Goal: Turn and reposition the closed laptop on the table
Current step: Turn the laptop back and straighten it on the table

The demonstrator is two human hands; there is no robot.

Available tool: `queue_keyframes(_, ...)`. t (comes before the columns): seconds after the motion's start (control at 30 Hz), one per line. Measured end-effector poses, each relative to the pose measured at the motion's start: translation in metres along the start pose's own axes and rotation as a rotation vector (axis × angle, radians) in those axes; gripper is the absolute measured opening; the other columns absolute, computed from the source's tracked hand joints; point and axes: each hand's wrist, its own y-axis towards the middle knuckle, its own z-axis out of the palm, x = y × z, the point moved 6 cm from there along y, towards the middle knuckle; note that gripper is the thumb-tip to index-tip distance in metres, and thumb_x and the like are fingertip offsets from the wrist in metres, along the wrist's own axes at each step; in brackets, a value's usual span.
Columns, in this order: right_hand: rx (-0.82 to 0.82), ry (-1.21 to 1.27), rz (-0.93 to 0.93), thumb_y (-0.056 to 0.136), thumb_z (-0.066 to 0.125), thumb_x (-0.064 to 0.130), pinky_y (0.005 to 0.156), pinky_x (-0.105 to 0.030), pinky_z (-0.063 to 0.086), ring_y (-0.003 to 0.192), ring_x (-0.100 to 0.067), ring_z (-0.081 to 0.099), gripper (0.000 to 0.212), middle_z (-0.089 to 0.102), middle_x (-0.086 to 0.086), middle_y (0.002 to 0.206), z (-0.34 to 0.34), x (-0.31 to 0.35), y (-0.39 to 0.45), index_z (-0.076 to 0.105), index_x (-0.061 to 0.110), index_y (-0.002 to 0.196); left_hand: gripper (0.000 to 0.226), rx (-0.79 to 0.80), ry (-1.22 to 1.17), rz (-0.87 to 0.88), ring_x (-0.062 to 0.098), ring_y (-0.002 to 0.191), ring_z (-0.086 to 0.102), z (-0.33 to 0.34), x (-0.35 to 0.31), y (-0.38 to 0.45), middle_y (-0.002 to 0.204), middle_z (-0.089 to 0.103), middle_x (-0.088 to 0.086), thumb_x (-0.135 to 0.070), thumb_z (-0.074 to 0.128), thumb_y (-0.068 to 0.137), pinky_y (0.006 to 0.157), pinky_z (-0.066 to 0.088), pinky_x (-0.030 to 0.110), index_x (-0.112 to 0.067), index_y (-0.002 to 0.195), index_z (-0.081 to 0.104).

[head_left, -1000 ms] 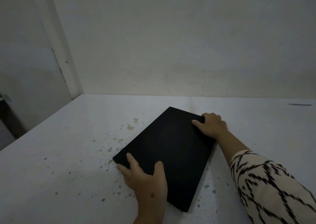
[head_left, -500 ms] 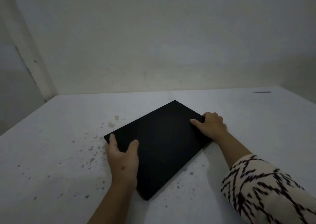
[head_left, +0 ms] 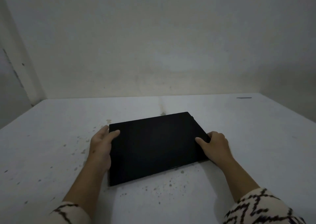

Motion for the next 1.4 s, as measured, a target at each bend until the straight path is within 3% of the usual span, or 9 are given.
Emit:
queue_keyframes(0.2,-0.040,0.000,0.024,0.080,0.063,0.045,0.073,-0.039,0.055,0.090,-0.032,0.062,0.044,0.064,-0.015,0.100,0.001,-0.003,-0.015,0.062,0.004,0.095,0.052,0.053,-0.073,-0.057,0.032,0.122,0.050,0.001,-0.001,0.022,0.135,0.050,0.023,-0.002,0.056,0.087,0.095,0.041,0.035,-0.001,0.138,0.043)
queue_keyframes(0.4,-0.088,-0.016,0.032,0.081,0.063,0.044,0.077,-0.040,0.055,0.093,-0.032,0.061,0.047,0.062,-0.016,0.103,0.005,-0.003,-0.021,0.061,0.001,0.101,0.048,0.076,-0.134,-0.084,0.036,0.124,0.051,-0.002,0.002,0.039,0.134,0.052,0.026,-0.003,0.056,0.086,0.096,0.044,0.038,-0.001,0.133,0.048)
queue_keyframes(0.6,-0.106,-0.018,0.051,0.081,0.062,0.045,0.077,-0.042,0.056,0.093,-0.032,0.061,0.047,0.063,-0.016,0.102,0.008,-0.004,-0.017,0.061,0.003,0.103,0.049,0.098,-0.131,-0.073,0.029,0.112,0.051,0.000,0.003,0.046,0.137,0.048,0.027,0.000,0.053,0.087,0.096,0.041,0.036,0.001,0.135,0.045)
queue_keyframes(1.03,-0.119,-0.003,0.038,0.081,0.062,0.045,0.079,-0.043,0.056,0.094,-0.033,0.061,0.049,0.063,-0.017,0.102,0.007,-0.002,-0.017,0.063,0.001,0.104,0.052,0.070,-0.017,-0.053,0.030,0.120,0.050,-0.001,0.007,0.046,0.138,0.048,0.021,0.001,0.053,0.086,0.092,0.041,0.033,0.002,0.137,0.043)
queue_keyframes(1.23,-0.117,-0.010,0.044,0.082,0.062,0.044,0.081,-0.041,0.054,0.098,-0.033,0.059,0.050,0.062,-0.018,0.105,0.006,0.001,-0.019,0.062,0.000,0.108,0.047,0.037,0.246,0.012,0.029,0.116,0.054,0.005,-0.001,0.033,0.136,0.051,0.013,-0.007,0.057,0.087,0.097,0.044,0.033,0.000,0.132,0.048)
queue_keyframes(1.3,-0.110,-0.014,0.050,0.083,0.061,0.044,0.081,-0.040,0.053,0.099,-0.033,0.058,0.050,0.061,-0.018,0.106,0.005,0.001,-0.020,0.062,0.000,0.107,0.028,0.080,0.415,0.071,0.020,0.095,0.057,0.011,-0.006,0.019,0.117,0.053,0.003,-0.009,0.055,0.089,0.084,0.044,0.027,-0.002,0.117,0.057)
queue_keyframes(1.33,-0.107,-0.017,0.050,0.083,0.061,0.044,0.081,-0.040,0.053,0.099,-0.033,0.058,0.049,0.061,-0.018,0.106,0.005,0.002,-0.020,0.062,0.001,0.106,0.029,0.101,0.492,0.095,0.018,0.091,0.055,0.011,-0.005,0.013,0.112,0.052,0.001,-0.012,0.055,0.090,0.081,0.044,0.028,-0.003,0.117,0.056)
queue_keyframes(1.4,-0.104,-0.028,0.047,0.083,0.060,0.045,0.081,-0.040,0.053,0.098,-0.033,0.058,0.048,0.060,-0.018,0.105,0.005,0.002,-0.020,0.062,0.001,0.104,0.046,0.150,0.650,0.112,0.022,0.103,0.057,0.006,0.002,0.009,0.123,0.058,0.002,-0.025,0.060,0.086,0.093,0.049,0.039,-0.008,0.128,0.051)
